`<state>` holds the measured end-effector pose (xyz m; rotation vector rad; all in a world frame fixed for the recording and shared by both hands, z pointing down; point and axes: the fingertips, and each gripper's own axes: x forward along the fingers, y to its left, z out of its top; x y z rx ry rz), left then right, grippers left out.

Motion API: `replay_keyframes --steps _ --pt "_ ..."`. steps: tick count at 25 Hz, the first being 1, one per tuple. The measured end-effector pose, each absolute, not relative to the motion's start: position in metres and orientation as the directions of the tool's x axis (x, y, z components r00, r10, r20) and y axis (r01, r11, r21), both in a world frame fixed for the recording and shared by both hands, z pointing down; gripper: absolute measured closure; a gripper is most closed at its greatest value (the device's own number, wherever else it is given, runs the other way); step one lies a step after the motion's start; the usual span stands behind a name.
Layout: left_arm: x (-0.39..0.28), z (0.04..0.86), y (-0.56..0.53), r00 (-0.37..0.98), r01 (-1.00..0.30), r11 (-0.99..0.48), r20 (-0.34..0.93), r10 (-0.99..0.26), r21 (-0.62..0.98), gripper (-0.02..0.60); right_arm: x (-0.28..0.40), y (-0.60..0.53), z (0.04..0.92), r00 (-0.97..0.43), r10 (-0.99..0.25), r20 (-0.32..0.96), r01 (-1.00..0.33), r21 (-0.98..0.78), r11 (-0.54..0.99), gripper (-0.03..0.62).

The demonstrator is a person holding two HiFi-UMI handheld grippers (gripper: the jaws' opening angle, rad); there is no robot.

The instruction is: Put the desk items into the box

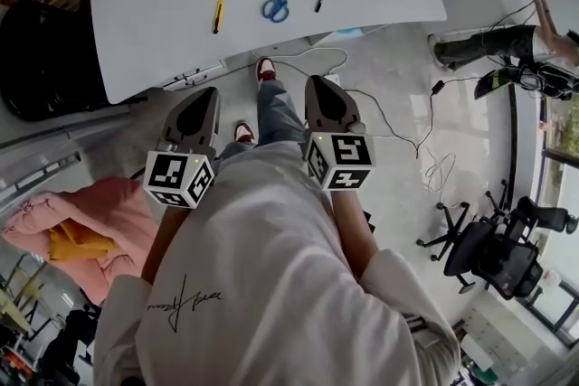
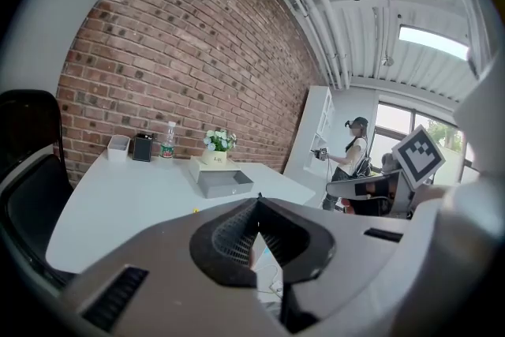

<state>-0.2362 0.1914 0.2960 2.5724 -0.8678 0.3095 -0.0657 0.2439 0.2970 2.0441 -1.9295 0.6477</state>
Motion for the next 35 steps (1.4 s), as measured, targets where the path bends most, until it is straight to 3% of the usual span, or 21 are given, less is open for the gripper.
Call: replay_keyframes --steps 20,35 --pt "-0.173 0.305 0.087 0.716 -0.688 -0.675 0.398 -0.574 0.265 0.575 0.023 0.139 0.303 -0.011 -0.863 0.505 -0.988 -0.139 -0.069 0.568" --pt "-0.122 0.318 0.023 0.621 -0.770 -0.607 0.451 -0.641 0.198 0.575 0.094 0.074 0.325 -0.120 -0.863 0.490 -0.981 -0.195 0.026 0.568"
